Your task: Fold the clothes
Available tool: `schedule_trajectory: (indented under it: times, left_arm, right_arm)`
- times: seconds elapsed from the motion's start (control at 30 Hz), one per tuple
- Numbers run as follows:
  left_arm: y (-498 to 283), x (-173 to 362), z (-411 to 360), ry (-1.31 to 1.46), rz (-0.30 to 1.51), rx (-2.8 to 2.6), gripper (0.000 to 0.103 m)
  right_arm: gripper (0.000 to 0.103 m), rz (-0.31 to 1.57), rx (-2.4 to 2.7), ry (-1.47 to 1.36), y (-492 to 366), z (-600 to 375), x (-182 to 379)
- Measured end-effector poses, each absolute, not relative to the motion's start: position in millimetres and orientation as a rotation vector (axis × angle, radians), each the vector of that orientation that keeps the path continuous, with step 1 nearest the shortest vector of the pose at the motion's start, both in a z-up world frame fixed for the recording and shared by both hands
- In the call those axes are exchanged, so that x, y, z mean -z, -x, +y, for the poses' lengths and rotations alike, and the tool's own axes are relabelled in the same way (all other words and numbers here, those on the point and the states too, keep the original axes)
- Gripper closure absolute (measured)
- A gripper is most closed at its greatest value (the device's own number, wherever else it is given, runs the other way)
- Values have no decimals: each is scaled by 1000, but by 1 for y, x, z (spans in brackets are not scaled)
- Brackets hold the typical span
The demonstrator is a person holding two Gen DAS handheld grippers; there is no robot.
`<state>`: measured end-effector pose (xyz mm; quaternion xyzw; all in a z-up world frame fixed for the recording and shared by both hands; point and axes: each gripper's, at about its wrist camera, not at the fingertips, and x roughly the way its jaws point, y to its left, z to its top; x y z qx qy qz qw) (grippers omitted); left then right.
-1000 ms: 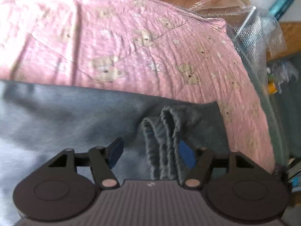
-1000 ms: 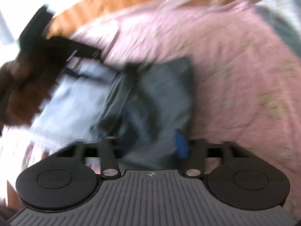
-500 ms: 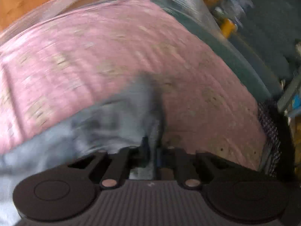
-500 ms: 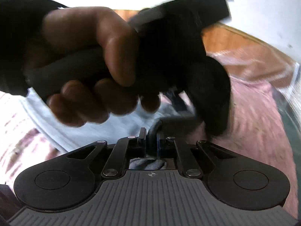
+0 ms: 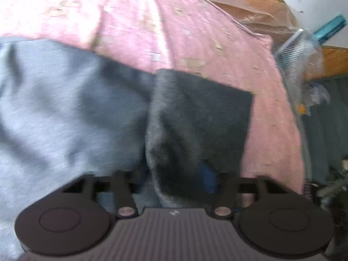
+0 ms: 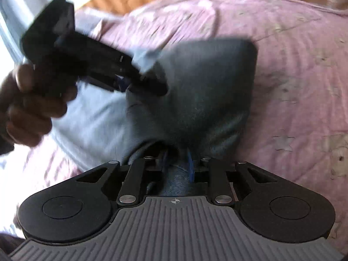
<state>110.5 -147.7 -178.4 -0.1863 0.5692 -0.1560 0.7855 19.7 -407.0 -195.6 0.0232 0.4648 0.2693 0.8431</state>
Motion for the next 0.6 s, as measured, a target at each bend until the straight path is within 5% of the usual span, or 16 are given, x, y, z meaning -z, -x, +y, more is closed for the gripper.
schedule_trajectory:
  times: [0.23,0.3,0.6]
  left_arm:
    - [-91,170,-119,537,1159,343,36]
    - [-84,162,-116,513,1133,347,39]
    - [-52,146,-129,384,1108,391,37]
  right_arm:
    - [75,858,-691,192,4,-364,149]
    - [65,1027,-795,179,-3,-355,169]
    - [67,927,-581,20,-90,-399,146]
